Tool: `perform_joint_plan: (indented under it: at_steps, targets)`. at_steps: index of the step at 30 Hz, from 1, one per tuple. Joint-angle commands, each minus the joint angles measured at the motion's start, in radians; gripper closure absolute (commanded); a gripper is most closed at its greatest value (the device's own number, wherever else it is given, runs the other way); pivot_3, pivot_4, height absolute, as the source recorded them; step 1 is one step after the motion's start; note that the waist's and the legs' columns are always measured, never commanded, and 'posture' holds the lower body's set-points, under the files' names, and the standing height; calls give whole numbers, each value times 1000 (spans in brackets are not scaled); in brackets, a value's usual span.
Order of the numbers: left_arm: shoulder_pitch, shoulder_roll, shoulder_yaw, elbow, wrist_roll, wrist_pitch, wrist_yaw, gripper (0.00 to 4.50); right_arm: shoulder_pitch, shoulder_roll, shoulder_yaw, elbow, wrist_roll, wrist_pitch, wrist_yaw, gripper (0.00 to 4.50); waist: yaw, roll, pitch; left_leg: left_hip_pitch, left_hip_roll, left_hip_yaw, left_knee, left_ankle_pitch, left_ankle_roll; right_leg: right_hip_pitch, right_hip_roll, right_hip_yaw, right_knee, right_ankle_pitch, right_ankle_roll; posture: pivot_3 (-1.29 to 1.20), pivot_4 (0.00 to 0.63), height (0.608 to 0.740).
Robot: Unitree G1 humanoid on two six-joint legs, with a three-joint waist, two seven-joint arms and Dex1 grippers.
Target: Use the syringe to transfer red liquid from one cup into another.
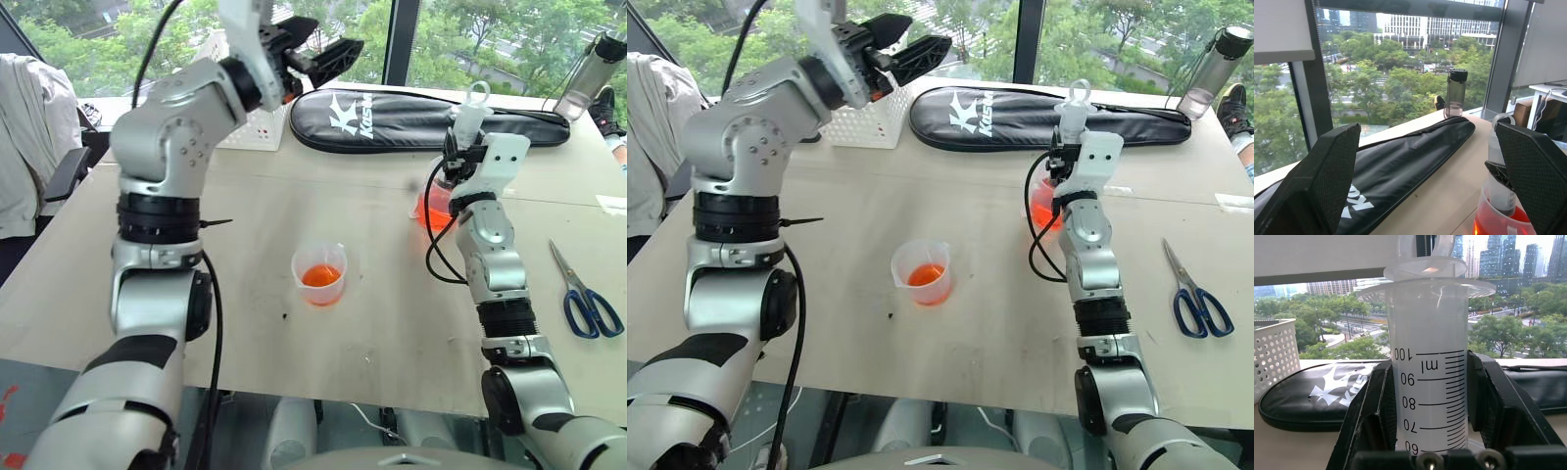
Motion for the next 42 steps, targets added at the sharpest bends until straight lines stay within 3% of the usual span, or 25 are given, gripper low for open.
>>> perform_joint_plan:
  at_steps: [1,11,20,30,42]
  targets:
    - [-82,-39,-16,60,52,-43,-53,0,3,9,-23,-27,-9,0,-13,2983,0,0,0,0,0,0,0,0,0,0,0,0,0,0,0,0,150,724]
    - [-249,-190,-109,385,226,-51,-105,0,42,31,-14,-78,-37,19,-19,2985,0,0,0,0,0,0,0,0,0,0,0,0,0,0,0,0,150,724]
    - [-382,-338,-100,690,321,-230,-163,0,42,52,-9,-100,-62,17,-23,2986,-2,0,0,0,-1,0,-1,0,0,0,0,0,-1,0,0,0,150,724]
    - [-422,-415,-82,848,404,-398,-134,0,68,64,12,-145,-84,15,-2,2986,-2,0,1,-1,-1,0,-1,0,0,-1,0,0,-1,0,0,0,150,724]
    - [-441,-461,-42,913,457,-486,-115,0,93,69,37,-186,-104,24,20,2986,-1,0,1,-1,-1,-1,-1,0,0,-1,0,0,-1,0,0,0,150,724]
